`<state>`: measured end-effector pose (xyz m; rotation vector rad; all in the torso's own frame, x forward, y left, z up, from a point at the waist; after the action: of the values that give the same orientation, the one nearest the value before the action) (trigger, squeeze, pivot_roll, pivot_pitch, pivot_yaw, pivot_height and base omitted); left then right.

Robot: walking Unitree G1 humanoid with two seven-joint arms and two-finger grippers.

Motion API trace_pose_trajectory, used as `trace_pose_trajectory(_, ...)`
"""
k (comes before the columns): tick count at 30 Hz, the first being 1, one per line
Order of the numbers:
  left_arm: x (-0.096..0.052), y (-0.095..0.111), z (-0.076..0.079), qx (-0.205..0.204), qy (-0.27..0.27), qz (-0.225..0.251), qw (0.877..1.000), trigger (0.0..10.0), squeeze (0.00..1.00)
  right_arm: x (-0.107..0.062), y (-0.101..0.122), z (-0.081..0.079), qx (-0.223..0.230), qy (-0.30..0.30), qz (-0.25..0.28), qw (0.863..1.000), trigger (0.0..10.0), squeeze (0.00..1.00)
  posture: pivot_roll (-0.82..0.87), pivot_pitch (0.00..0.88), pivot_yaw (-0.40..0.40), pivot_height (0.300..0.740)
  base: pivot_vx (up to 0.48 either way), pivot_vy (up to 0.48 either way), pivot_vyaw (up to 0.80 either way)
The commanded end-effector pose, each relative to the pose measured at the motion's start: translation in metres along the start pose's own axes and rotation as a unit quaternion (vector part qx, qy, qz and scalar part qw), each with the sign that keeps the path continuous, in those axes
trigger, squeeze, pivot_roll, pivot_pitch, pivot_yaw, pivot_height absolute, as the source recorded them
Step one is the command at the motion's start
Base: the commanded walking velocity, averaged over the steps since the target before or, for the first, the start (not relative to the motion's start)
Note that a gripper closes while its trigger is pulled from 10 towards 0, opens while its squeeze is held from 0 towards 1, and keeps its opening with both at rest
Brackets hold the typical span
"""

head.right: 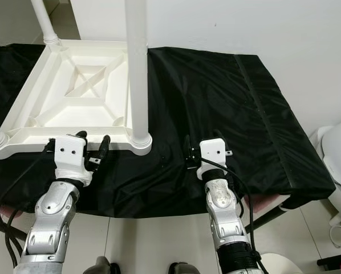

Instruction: Building children table

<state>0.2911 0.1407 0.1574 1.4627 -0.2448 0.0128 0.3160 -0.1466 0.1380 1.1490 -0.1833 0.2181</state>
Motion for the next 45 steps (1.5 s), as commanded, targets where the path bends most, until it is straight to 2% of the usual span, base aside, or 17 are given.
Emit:
trace_pose_trajectory(1, -0.003, -0.003, -0.008, 0.0, 0.043, 0.0, 0.999, 10.0, 0.0, -0.002, -0.002, -0.003, -0.005, 0.007, -0.001, 1.0, 10.0, 0.0, -0.08, 0.071, -0.012, 0.74, 0.0, 0.315, 0.0)
trace_pose_trajectory(17, -0.004, -0.004, -0.004, 0.003, 0.035, -0.001, 0.999, 10.0, 0.0, -0.005, -0.004, -0.003, -0.009, 0.01, -0.004, 1.0, 10.0, 0.0, -0.09, 0.079, -0.014, 0.74, 0.0, 0.327, 0.0)
trace_pose_trajectory(21, -0.004, -0.002, 0.0, 0.028, 0.023, 0.005, 0.999, 10.0, 0.0, -0.005, -0.005, -0.004, -0.011, 0.012, -0.005, 1.0, 10.0, 0.0, -0.09, 0.079, -0.016, 0.74, 0.0, 0.0, 0.0)
trace_pose_trajectory(45, -0.007, 0.001, 0.008, 0.045, 0.005, 0.015, 0.999, 10.0, 0.0, -0.006, -0.005, -0.007, -0.012, 0.015, -0.004, 1.0, 10.0, 0.0, -0.08, 0.085, -0.015, 0.74, 0.0, -0.022, 0.0)
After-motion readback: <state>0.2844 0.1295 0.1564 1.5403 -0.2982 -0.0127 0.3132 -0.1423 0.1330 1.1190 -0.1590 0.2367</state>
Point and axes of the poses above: a point about 5 cm out from each wrist's last joint towards the gripper, its own x axis pointing out of the wrist towards the gripper, its own y axis along the axis of the wrist's last joint, z = x × y, the point moved 2 cm from there along x, pointing out of the wrist towards the gripper, and after that the axes turned 13 degrees about -x, right-handed, at the moved point
